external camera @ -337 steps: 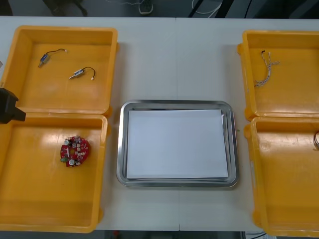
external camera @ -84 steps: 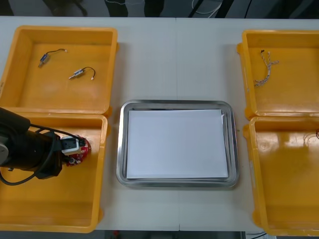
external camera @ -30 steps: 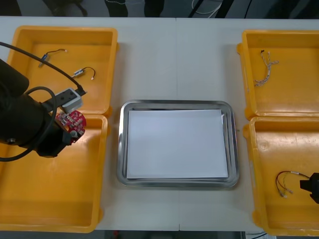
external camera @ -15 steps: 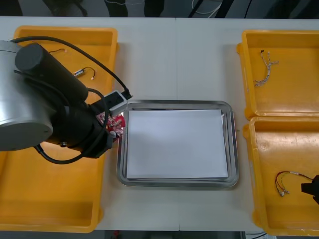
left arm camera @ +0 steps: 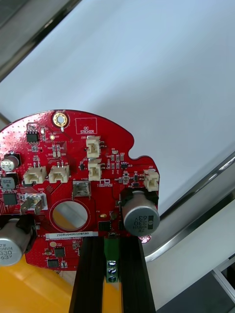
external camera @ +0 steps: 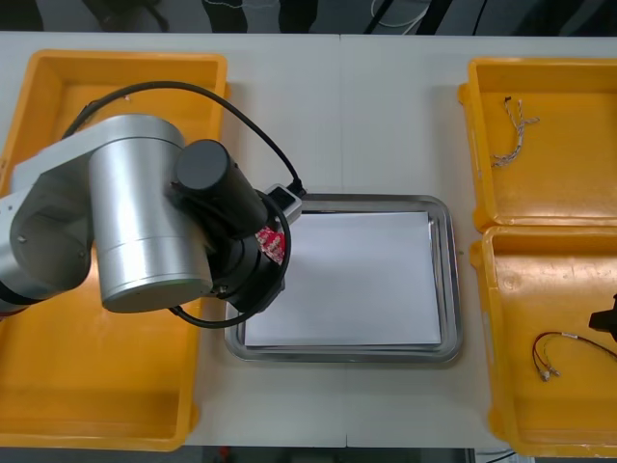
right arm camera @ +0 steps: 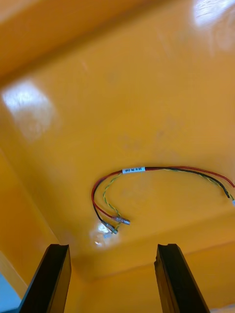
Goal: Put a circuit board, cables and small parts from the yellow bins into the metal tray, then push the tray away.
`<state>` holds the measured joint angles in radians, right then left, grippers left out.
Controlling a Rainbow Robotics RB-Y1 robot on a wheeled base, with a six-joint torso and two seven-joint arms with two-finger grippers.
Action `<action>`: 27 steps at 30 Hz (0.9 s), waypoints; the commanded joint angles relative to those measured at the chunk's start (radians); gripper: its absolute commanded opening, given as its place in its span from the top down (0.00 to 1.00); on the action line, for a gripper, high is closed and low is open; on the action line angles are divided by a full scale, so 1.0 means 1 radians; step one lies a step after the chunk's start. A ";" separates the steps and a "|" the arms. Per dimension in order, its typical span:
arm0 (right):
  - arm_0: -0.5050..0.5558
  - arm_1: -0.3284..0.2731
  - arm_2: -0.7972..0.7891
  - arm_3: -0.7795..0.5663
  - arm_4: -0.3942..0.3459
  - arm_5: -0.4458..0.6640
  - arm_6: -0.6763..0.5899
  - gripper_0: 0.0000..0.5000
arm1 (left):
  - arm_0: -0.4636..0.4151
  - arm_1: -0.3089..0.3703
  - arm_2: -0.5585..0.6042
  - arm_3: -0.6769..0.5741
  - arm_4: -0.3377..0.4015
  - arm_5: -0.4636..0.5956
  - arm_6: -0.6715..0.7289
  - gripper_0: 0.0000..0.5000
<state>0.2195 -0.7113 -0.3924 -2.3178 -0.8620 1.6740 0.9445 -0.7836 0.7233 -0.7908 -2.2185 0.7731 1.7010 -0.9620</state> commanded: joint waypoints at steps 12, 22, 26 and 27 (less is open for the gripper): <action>-0.155 0.064 -0.008 0.239 0.070 0.026 -0.369 0.00 | -0.048 -0.055 -0.238 0.063 -0.120 -0.149 0.230 1.00; -0.160 0.124 0.049 0.245 0.153 0.023 -0.533 0.00 | -0.048 -0.081 -0.331 0.148 -0.181 -0.251 0.262 1.00; -0.155 0.144 0.090 0.255 0.245 0.001 -0.541 0.00 | -0.048 -0.084 -0.350 0.145 -0.178 -0.256 0.278 1.00; -0.155 0.151 0.092 0.264 0.259 -0.007 -0.543 0.00 | -0.048 -0.084 -0.358 0.146 -0.181 -0.259 0.281 1.00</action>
<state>0.0750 -0.5854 -0.3327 -2.0612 -0.6371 1.6880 0.4329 -0.7954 0.6663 -1.1195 -2.0616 0.6039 1.4599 -0.7091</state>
